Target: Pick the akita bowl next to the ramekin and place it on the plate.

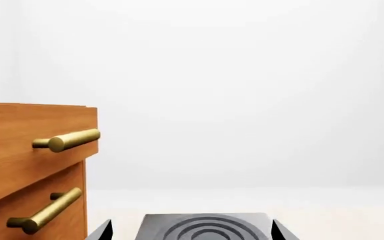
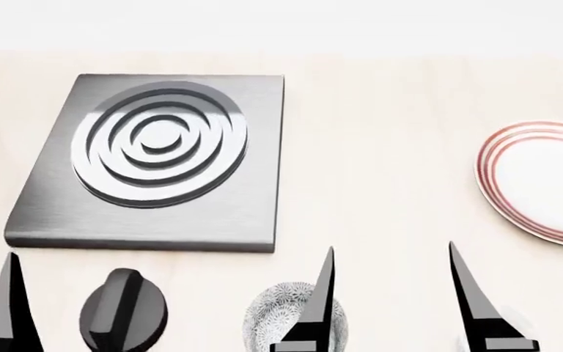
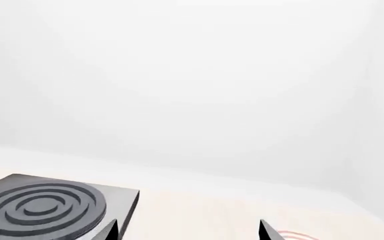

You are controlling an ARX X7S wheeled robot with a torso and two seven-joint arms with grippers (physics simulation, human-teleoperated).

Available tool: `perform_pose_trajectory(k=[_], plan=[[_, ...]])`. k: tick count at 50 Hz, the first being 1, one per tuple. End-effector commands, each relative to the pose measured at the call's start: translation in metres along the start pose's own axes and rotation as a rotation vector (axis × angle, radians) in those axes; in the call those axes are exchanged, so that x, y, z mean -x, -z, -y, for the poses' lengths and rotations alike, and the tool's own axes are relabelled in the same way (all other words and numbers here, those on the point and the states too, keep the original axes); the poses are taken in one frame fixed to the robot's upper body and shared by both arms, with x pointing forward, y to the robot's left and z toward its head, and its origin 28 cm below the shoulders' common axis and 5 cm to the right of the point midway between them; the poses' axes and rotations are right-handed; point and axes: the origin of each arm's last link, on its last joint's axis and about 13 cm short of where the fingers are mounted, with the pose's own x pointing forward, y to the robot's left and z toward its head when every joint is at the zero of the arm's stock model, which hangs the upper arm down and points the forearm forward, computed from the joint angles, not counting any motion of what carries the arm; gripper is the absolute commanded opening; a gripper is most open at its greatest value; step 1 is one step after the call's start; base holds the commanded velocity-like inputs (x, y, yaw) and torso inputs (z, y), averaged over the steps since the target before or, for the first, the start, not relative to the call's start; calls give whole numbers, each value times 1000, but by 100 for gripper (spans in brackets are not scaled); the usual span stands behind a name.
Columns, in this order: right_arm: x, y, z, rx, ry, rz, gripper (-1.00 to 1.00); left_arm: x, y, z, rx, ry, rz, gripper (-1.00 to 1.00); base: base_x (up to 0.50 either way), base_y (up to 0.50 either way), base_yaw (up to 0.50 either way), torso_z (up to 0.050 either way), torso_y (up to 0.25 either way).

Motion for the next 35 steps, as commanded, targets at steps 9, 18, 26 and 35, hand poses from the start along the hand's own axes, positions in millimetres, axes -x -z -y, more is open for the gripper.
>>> perform_pose_trajectory(k=[9,18,26,35], plan=[[0,2,0,1,-3,-5,100,1,2,0,-2,3,-4,100,0,0,0,0,-118],[0,2,-1,2,-3,-6,100,1,2,0,-1,5,-5,100,0,0,0,0,-118],[0,2,-1,3,-4,-6,100,1,2,0,-1,5,-4,100,0,0,0,0,-117],[-1,3,-1,2,-5,-8,100,1,2,1,-1,8,-6,100,0,0,0,0,-117]])
